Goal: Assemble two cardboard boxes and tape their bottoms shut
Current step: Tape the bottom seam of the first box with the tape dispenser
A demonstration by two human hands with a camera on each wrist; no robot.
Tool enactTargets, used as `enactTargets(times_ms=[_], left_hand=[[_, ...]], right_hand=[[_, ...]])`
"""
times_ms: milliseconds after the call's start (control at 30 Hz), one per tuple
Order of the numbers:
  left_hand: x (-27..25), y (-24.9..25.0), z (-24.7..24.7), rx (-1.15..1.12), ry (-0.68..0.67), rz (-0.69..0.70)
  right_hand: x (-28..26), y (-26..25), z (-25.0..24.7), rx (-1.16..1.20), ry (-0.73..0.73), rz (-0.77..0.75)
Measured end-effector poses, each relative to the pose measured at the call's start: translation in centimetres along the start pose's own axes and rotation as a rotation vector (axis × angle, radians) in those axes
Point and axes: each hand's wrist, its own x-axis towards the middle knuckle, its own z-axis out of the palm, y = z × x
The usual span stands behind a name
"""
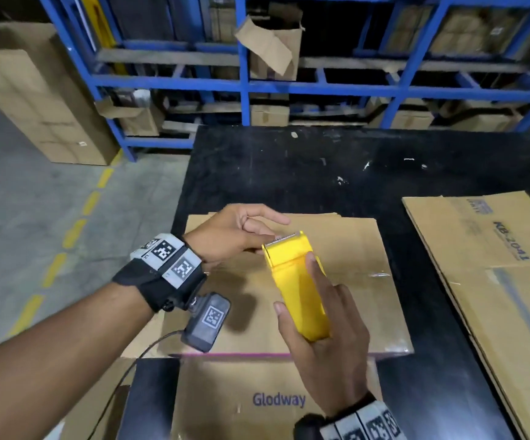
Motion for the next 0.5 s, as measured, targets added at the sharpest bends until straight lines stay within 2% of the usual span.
enactTargets(times_ms=[167,367,500], left_hand=[[0.5,-0.6,-7.7,0.172,0.046,-0.037],[4.1,0.0,-17.6,0.286,0.081,-0.070],[7.3,-1.9,-21.1,0.351,-0.038,-0.142]], right_hand=[[2.1,-4.2,6.1,-0.061,-0.113,0.025],[2.2,-8.5,11.0,-0.131,-0.203,0.069],[2.0,-10.0,13.1,-0.100,-0.240,0.150]])
